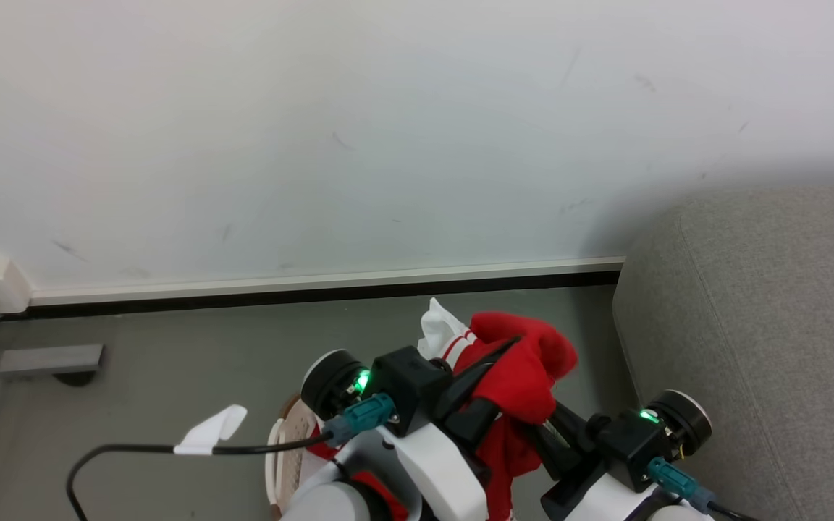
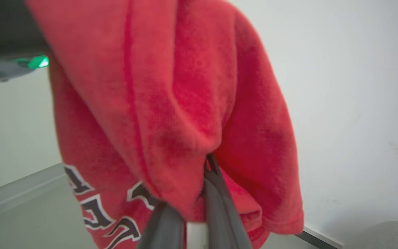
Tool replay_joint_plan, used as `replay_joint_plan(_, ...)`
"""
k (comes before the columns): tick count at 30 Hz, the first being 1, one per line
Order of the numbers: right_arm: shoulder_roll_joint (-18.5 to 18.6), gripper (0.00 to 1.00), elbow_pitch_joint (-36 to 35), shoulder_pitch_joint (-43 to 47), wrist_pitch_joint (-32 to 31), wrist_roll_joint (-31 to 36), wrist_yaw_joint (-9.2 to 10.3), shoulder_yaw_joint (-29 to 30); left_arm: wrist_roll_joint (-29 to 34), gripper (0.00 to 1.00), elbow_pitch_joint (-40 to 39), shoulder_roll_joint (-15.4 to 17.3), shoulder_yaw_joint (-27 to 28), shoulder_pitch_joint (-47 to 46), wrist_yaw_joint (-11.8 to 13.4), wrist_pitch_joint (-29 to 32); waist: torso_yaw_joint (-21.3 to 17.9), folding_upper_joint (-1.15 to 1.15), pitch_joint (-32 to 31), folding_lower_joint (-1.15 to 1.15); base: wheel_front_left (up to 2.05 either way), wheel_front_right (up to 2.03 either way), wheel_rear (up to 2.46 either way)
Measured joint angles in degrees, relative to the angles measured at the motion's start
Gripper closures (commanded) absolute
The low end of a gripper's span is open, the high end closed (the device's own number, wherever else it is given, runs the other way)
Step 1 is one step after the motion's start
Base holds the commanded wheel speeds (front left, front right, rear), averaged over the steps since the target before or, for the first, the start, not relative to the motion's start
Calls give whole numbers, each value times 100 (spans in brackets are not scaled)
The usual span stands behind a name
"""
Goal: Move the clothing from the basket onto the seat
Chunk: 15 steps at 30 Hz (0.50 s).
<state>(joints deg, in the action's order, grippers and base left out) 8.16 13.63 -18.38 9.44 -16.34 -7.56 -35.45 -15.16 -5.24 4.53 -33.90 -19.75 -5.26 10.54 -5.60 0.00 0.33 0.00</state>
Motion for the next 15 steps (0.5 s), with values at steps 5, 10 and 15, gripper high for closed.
replay_joint_plan(5, 29, 100, -35, 0, 68, -104, 0, 134, -15, 84, 91, 21, 18, 37, 30, -65, -45, 0, 0, 0, 0, 0, 0)
replay_joint_plan(10, 63, 100, -112, 91, 102, -320, 0, 336, -15, 0, 207, 46, 35, 57, 79, -178, -102, 0, -14, 0, 0, 0, 0)
replay_joint_plan(15, 226, 100, -222, 191, 62, -444, 0, 536, 29, 0, 359, 115, 58, 108, 154, -412, -199, 0, -28, 0, 0, 0, 0)
